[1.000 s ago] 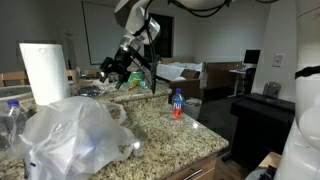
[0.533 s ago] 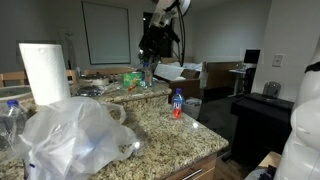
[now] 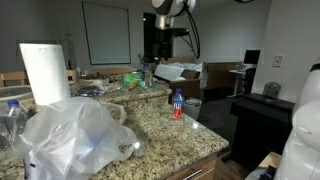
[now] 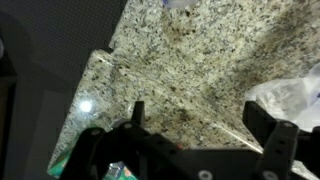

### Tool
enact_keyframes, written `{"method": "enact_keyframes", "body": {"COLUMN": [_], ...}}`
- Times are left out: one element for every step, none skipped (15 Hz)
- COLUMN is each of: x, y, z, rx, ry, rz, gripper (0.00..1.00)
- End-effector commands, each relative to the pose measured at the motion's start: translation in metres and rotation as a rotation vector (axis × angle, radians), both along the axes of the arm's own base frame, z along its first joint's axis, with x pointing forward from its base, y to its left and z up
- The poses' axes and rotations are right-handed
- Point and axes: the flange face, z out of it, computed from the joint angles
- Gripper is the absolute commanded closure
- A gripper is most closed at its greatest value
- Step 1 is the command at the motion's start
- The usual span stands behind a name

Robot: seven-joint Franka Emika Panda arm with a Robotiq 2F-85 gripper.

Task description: Pick up the three bottles and put them in the plastic bag.

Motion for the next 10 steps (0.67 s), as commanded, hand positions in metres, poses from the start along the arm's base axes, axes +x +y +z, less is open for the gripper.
{"method": "enact_keyframes", "body": {"x": [-0.034, -0.041, -0.048, -0.054, -0.059, -0.064, -0.066, -0.070, -0.070, -0.072], "y": [-0.008, -0.013, -0.022, -0.030, -0.048, -0.059, -0.072, -0.082, -0.089, -0.096], "z": [-0.024, -0.032, -0.042, -0.051, -0.063, -0.072, -0.083, -0.090, -0.101, -0.108], "rx": [-0.105, -0.131, -0.146, -0.151, -0.126, -0.105, -0.081, -0.067, -0.052, -0.033], "ry": [-0.004, 0.009, 0.019, 0.025, 0.044, 0.060, 0.077, 0.089, 0.104, 0.110], "rz": [-0.166, -0.219, -0.275, -0.335, -0.396, -0.454, -0.509, -0.563, -0.617, -0.668], "gripper": [0.00, 0.00, 0.00, 0.00, 0.00, 0.00, 0.00, 0.00, 0.00, 0.00]}}
